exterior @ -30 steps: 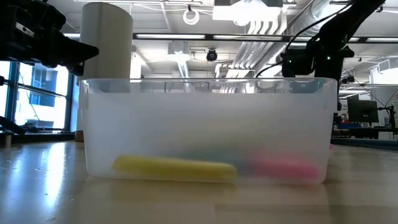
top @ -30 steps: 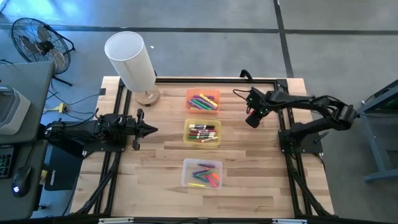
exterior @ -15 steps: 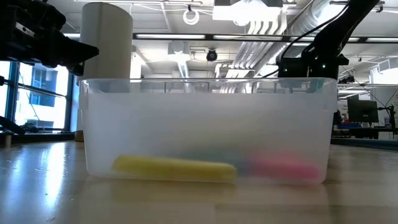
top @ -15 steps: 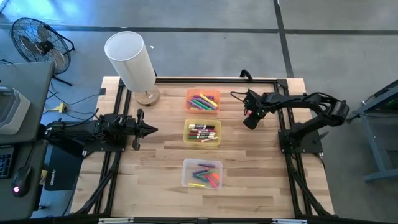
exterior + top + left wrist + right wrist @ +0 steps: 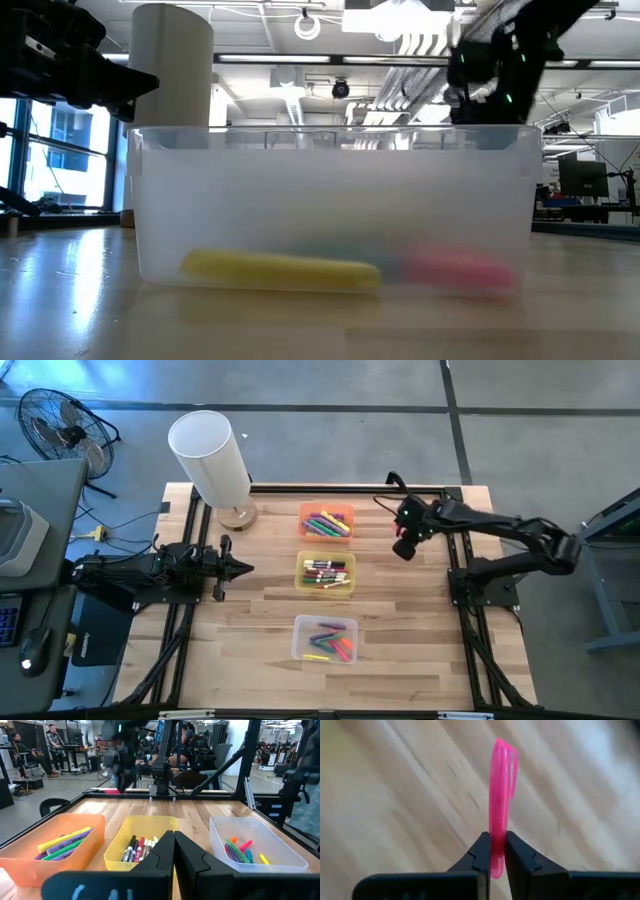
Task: Pick & Place Markers
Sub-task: Put the pink pen into the white bin
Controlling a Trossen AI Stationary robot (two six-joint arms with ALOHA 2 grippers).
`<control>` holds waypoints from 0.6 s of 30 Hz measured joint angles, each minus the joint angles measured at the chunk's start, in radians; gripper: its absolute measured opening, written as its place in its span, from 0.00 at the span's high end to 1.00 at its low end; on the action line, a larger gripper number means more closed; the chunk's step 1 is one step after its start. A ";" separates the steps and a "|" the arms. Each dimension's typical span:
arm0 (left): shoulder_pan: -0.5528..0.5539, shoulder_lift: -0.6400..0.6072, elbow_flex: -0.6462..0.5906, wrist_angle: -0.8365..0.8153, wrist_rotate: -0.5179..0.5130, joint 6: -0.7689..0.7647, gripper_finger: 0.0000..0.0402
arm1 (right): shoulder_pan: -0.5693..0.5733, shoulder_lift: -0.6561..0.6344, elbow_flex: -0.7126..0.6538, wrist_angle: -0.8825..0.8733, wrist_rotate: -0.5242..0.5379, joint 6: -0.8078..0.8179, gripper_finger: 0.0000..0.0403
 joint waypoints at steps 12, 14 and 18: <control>0.000 0.000 0.000 0.000 0.000 0.000 1.00 | 0.447 -0.002 0.407 -0.175 0.142 0.130 0.94; 0.000 0.000 0.000 0.000 0.000 0.000 1.00 | 0.531 0.006 0.439 -0.180 0.160 0.181 0.94; 0.000 0.000 0.000 0.000 0.000 0.000 1.00 | 0.691 0.073 0.506 -0.185 0.212 0.268 0.94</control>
